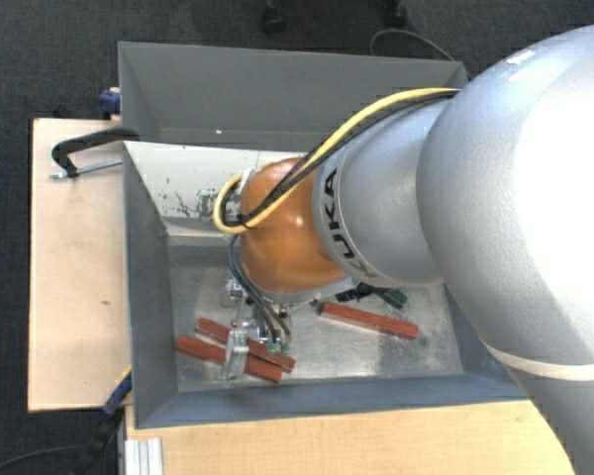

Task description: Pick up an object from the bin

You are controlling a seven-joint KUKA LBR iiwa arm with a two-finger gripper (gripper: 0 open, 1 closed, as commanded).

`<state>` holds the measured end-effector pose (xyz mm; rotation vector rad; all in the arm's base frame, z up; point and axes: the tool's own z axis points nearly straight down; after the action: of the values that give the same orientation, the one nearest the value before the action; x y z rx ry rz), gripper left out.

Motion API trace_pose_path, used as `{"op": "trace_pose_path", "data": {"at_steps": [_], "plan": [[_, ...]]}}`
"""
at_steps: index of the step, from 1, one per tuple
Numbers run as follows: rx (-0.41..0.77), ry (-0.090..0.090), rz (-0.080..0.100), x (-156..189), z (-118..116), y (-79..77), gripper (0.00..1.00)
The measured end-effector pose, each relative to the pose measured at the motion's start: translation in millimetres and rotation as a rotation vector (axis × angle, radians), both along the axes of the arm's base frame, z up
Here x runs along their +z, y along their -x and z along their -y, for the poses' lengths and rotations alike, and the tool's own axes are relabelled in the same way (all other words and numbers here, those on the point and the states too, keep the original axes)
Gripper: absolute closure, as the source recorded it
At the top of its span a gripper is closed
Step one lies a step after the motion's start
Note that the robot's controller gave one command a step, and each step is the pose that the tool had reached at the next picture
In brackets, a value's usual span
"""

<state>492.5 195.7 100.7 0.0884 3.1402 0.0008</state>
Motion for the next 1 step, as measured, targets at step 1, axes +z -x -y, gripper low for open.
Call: {"op": "trace_pose_path", "data": {"at_steps": [1], "plan": [[-0.123,0.0,-0.003,-31.2,1.8,-0.6,0.0]]}}
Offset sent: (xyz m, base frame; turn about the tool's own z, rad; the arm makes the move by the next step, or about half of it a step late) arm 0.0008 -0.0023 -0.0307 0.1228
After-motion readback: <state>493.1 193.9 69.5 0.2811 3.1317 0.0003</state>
